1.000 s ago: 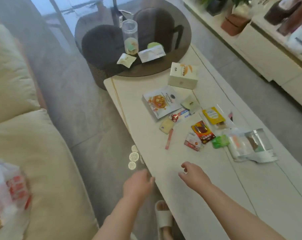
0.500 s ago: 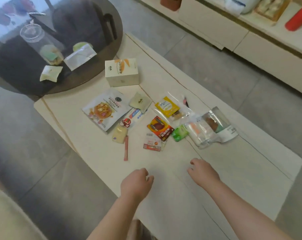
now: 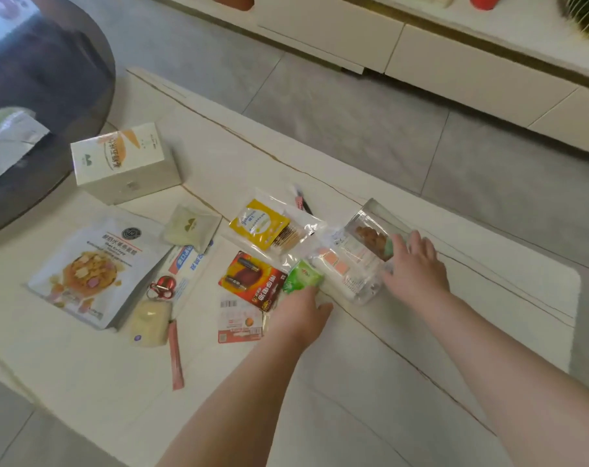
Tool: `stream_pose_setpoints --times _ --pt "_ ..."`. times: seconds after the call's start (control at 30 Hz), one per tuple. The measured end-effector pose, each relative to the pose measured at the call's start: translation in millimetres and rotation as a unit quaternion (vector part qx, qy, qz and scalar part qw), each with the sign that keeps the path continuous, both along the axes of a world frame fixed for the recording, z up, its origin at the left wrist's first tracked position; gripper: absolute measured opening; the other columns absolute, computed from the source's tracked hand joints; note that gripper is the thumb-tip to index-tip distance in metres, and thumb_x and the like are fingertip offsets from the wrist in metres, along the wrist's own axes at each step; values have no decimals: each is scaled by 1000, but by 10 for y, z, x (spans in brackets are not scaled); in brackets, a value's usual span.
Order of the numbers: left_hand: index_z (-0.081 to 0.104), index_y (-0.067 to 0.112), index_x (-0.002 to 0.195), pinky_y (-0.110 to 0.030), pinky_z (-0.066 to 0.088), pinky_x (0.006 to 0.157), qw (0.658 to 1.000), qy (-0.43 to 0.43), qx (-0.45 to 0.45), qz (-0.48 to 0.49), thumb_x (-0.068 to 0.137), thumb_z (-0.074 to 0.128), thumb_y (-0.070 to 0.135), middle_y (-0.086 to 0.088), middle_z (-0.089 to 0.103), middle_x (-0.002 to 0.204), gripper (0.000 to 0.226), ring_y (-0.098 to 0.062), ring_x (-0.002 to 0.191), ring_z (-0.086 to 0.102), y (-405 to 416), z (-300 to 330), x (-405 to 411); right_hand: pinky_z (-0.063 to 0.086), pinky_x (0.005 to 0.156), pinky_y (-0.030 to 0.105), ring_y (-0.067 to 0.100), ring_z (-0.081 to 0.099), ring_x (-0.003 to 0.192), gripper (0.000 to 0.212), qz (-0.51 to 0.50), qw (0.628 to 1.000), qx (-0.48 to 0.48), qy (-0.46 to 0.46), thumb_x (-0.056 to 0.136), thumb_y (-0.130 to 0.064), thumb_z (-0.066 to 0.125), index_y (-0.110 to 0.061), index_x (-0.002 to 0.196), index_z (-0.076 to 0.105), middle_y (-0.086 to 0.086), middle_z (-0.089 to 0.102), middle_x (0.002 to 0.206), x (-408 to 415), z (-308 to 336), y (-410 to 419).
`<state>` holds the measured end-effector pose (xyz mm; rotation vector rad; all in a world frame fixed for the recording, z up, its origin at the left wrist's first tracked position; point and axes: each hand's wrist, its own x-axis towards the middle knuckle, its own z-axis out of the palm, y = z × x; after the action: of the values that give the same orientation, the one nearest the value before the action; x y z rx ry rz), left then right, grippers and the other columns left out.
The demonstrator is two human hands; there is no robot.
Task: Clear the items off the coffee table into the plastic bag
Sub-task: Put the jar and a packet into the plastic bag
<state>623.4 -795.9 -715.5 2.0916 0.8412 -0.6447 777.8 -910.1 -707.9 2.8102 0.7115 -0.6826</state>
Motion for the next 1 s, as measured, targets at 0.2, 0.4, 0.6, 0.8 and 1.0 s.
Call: stream_pose_setpoints --times 0.2,0.4,0.6,0.8,1.0 --pt "47 3 123 -34 44 83 984 -12 -75 162 96 49 33 -15 59 118 40 -32 110 57 -294 -351 510 21 113 50 35 6 145 75 8 999 -25 22 96 -38 43 -23 150 -7 12 -3 159 198 -235 -7" --pt "39 2 127 -35 43 91 944 -25 -80 318 94 56 31 -14 56 124 46 -32 114 55 -423 -480 669 38 97 42 32 36 126 62 -9 996 47 -72 87 -37 59 -9 136 33 14 37 138 230 -290 -72" --pt "41 3 127 -39 46 93 917 -16 -83 389 87 67 30 -15 56 124 54 -33 112 56 -363 -607 677 41 96 44 35 46 122 78 -119 981 149 33 80 -37 70 -13 139 24 15 41 138 72 -451 -204" --pt "42 13 122 -42 52 91 912 -13 -98 399 74 78 29 -7 63 110 63 -29 104 61 -360 -518 493 41 97 42 31 44 124 97 -111 987 112 41 76 -44 73 -16 146 11 13 40 139 -156 -411 -371" --pt "63 13 104 -39 57 83 903 -27 -143 405 63 79 27 -6 69 98 46 -26 89 67 -337 -252 249 45 92 42 33 47 117 85 -173 974 86 115 72 -45 72 -13 136 27 14 46 128 -384 -203 -472"
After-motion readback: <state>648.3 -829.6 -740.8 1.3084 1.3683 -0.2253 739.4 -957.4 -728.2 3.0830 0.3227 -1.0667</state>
